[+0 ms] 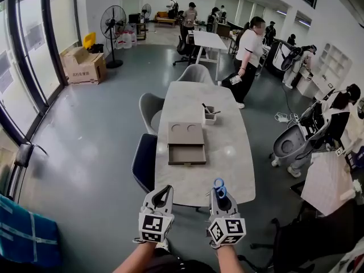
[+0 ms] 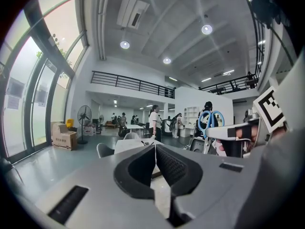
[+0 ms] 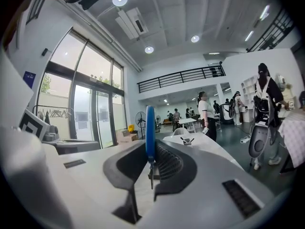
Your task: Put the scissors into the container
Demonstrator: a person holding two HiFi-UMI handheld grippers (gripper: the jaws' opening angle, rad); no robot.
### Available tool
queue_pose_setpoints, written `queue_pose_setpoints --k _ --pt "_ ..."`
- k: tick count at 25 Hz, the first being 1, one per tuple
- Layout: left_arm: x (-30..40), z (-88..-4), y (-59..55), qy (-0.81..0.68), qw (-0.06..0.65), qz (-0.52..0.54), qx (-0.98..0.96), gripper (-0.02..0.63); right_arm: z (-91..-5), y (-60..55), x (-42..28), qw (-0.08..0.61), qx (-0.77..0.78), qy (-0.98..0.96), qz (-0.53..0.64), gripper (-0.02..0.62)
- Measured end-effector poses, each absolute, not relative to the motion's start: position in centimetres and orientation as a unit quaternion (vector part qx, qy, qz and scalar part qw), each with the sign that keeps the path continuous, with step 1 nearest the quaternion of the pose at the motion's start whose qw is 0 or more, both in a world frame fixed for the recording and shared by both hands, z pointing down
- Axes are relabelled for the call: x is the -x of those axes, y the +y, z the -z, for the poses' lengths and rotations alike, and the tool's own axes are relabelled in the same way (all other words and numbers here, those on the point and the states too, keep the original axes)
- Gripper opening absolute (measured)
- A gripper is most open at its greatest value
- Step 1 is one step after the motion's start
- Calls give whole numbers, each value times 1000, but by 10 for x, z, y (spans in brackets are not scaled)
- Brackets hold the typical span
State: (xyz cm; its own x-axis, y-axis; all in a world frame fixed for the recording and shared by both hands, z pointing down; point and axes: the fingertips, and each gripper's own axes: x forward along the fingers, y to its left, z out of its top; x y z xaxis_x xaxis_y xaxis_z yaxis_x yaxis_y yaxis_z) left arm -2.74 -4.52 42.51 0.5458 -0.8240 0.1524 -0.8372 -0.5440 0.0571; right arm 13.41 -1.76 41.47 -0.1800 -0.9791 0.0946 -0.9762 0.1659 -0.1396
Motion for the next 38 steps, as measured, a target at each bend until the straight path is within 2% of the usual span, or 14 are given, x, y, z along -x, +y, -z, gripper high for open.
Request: queue_pose_setpoints --k 9,26,38 --pt "41 -425 -92 -458 64 -59 -885 18 -415 -60 -117 2 650 755 89 40" --pt "17 -452 -191 -461 82 -80 -880 20 -444 -171 -140 -11 638 762 110 40" --pt "0 -501 -244 -462 122 -111 -871 20 -493 -245 -144 -93 608 781 106 40"
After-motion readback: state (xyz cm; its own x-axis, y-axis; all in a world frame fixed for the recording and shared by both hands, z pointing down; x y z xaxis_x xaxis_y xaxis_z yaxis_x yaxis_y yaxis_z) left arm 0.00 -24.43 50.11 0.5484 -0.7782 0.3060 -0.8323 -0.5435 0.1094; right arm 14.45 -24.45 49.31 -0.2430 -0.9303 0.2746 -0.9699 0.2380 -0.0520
